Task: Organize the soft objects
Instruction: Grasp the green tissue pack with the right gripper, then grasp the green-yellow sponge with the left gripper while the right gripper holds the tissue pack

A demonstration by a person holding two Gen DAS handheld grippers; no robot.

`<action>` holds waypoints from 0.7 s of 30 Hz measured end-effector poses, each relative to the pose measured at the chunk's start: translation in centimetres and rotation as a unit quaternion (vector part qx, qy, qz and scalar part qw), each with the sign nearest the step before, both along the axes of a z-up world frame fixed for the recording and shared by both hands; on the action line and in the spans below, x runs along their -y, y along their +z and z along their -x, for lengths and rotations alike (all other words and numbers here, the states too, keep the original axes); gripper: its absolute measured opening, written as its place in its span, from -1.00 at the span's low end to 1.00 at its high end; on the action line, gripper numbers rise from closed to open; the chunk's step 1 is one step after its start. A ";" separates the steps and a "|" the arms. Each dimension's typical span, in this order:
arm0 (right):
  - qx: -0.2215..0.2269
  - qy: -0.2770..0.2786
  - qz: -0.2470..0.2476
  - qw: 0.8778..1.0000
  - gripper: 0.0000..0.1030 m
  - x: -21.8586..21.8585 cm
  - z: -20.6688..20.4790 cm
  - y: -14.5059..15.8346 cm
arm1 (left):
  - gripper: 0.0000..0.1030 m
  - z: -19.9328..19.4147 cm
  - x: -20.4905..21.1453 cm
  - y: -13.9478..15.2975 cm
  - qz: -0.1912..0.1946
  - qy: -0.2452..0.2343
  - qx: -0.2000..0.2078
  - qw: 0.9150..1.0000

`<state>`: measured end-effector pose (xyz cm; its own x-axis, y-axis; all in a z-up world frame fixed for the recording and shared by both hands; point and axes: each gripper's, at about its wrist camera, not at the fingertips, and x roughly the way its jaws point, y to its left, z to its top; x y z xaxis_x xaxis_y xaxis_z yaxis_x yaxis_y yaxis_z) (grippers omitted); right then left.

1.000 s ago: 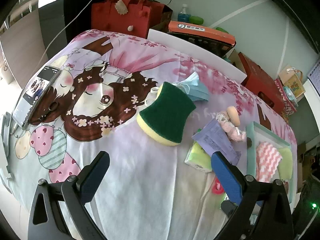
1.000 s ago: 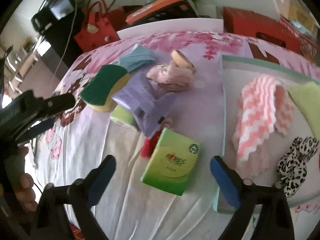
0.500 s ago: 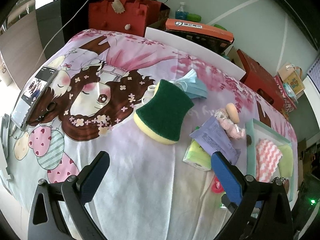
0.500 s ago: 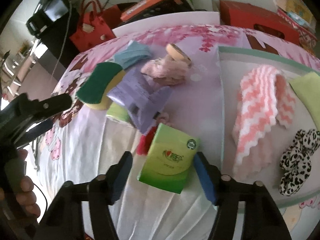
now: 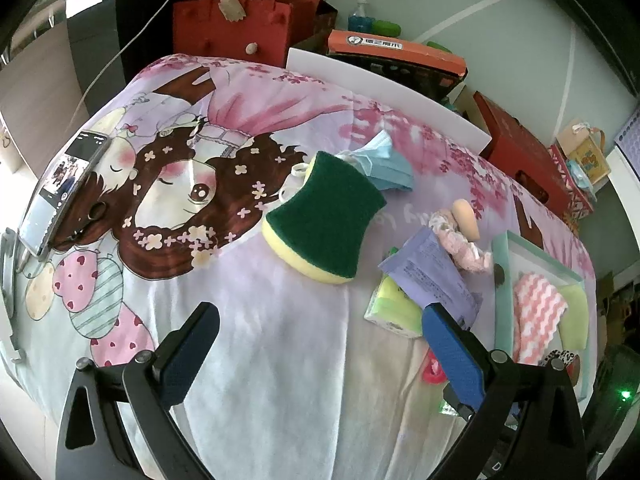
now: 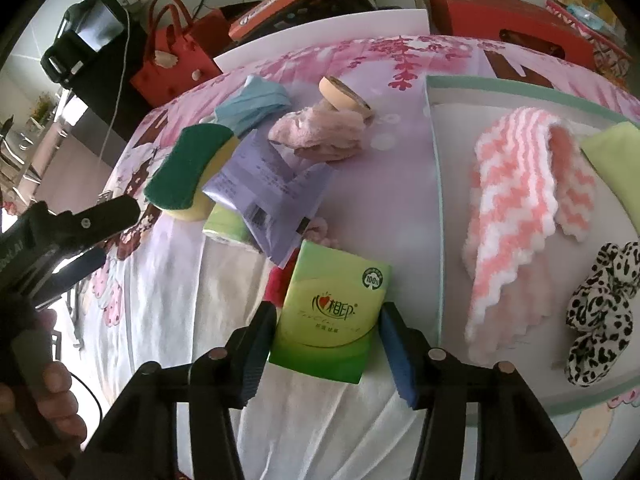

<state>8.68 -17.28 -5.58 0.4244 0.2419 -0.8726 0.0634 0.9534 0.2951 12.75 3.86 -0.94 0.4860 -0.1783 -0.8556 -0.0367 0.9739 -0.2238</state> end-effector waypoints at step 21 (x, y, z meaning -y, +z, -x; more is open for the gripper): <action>0.056 -0.056 0.012 0.997 0.06 3.3 -0.5 4.3 | 0.96 -2.1 1.2 -1.2 -0.035 -0.001 -0.017 0.999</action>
